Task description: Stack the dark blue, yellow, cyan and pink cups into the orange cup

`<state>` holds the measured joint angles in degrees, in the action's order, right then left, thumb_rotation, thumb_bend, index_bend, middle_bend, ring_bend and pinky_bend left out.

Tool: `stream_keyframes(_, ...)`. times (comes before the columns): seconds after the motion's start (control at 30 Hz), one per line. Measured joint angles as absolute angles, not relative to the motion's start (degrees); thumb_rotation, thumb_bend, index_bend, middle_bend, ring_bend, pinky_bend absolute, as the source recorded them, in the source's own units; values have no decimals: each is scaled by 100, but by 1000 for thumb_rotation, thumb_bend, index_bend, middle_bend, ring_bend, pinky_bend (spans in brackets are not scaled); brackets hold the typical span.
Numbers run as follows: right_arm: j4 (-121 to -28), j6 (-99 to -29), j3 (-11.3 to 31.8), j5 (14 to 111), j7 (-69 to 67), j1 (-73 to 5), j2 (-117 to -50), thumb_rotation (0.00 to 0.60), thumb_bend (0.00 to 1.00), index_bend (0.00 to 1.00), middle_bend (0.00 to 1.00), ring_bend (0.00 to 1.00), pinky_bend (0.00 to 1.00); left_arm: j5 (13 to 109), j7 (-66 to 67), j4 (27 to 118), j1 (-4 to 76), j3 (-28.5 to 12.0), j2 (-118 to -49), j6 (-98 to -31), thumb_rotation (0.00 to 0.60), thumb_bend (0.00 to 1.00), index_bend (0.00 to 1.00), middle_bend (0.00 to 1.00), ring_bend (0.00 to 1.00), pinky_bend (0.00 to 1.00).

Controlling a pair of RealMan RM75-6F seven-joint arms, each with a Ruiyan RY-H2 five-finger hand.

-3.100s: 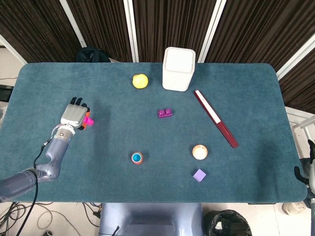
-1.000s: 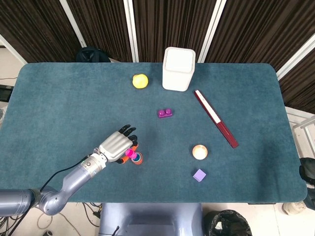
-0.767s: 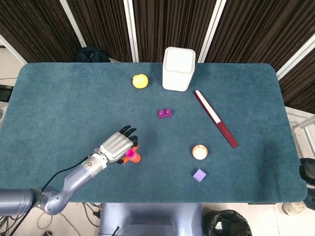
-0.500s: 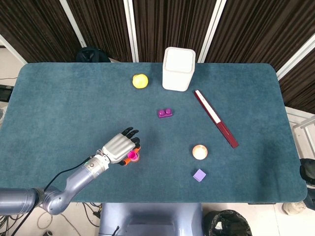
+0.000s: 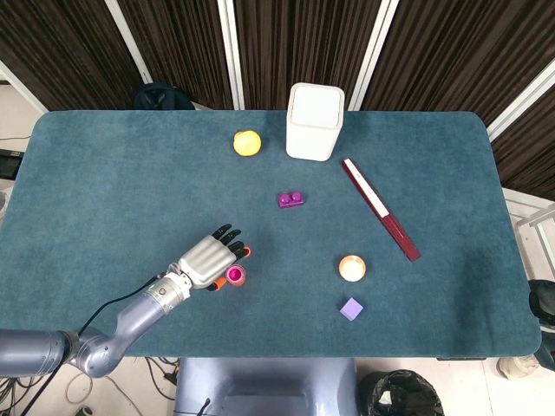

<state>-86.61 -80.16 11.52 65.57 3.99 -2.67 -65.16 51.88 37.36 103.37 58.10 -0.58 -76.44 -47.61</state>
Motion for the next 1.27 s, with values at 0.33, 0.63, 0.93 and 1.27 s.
stream_keyframes(0.33,-8713,-8032,1143,6619,344,-260,-6495,600,420,36,0,36,24,5307,3981,10586,5730,-74,-7463,-5470,600,282,73,142,0,0)
stream_keyframes(0.63,-8848,-7937,1021,6938,108,-274,-6376,600,420,36,0,36,24,6419,3469,11012,4427,246,-6760,-7527,600,272,86,134,0,0)
stream_keyframes(0.93,-8882,-7955,802,7706,-309,-317,-6285,600,420,36,0,36,24,7992,2170,10970,2866,1022,-5958,-9222,600,269,98,127,0,0)
stream_keyframes(1.27,-8842,-8366,551,8636,-512,-359,-6386,600,420,36,0,36,24,8283,1016,10542,2132,1380,-5498,-9455,600,269,131,129,0,0)
